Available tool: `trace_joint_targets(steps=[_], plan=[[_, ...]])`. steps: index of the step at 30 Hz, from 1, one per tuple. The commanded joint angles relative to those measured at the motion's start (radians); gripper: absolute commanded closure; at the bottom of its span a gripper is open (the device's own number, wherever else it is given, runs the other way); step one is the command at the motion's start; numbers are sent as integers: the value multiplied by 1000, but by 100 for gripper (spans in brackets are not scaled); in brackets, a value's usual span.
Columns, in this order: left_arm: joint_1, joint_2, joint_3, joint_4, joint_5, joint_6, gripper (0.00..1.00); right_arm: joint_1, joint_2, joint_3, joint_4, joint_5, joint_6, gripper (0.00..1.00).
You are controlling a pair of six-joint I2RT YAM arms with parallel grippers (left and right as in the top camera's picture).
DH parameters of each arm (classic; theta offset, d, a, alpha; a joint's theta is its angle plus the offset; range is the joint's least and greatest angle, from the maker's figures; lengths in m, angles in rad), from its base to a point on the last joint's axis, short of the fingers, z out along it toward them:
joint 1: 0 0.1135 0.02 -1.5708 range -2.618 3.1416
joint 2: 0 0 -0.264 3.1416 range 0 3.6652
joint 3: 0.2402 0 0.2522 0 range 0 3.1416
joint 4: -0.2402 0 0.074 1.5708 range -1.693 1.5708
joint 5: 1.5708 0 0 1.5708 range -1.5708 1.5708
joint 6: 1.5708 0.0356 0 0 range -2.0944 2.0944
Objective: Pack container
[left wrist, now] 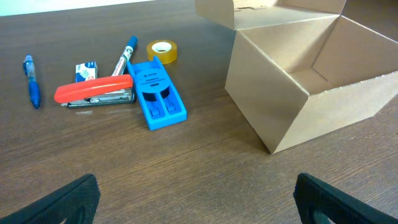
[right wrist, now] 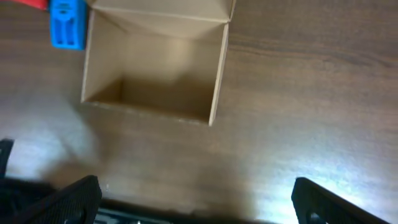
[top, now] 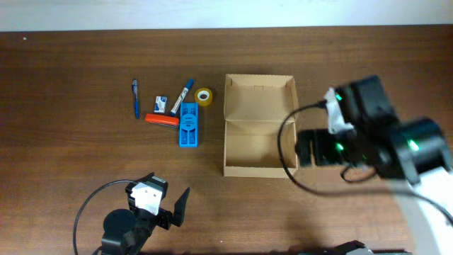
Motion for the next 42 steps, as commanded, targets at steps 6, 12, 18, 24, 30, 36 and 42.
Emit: trace_joint_targets(steps=[6, 12, 18, 24, 30, 36, 42], plan=[[4, -6, -2, 3, -2, -10, 0, -2, -248, 17, -185, -13, -18, 1], [4, -6, -2, 3, -2, -10, 0, -2, -481, -110, -184, -92, -21, 1], [4, -6, -2, 3, -2, -10, 0, -2, -528, -359, -171, -125, -22, 1], [4, -6, -2, 3, -2, -10, 0, -2, -528, -380, -166, -126, -21, 1], [4, -6, -2, 3, -2, -10, 0, -2, -554, -377, -170, -125, -22, 1], [4, -6, -2, 3, -2, -10, 0, -2, -683, -355, -95, -121, -56, 1], [4, -6, -2, 3, -2, -10, 0, -2, -714, -353, -40, -83, -74, 1]])
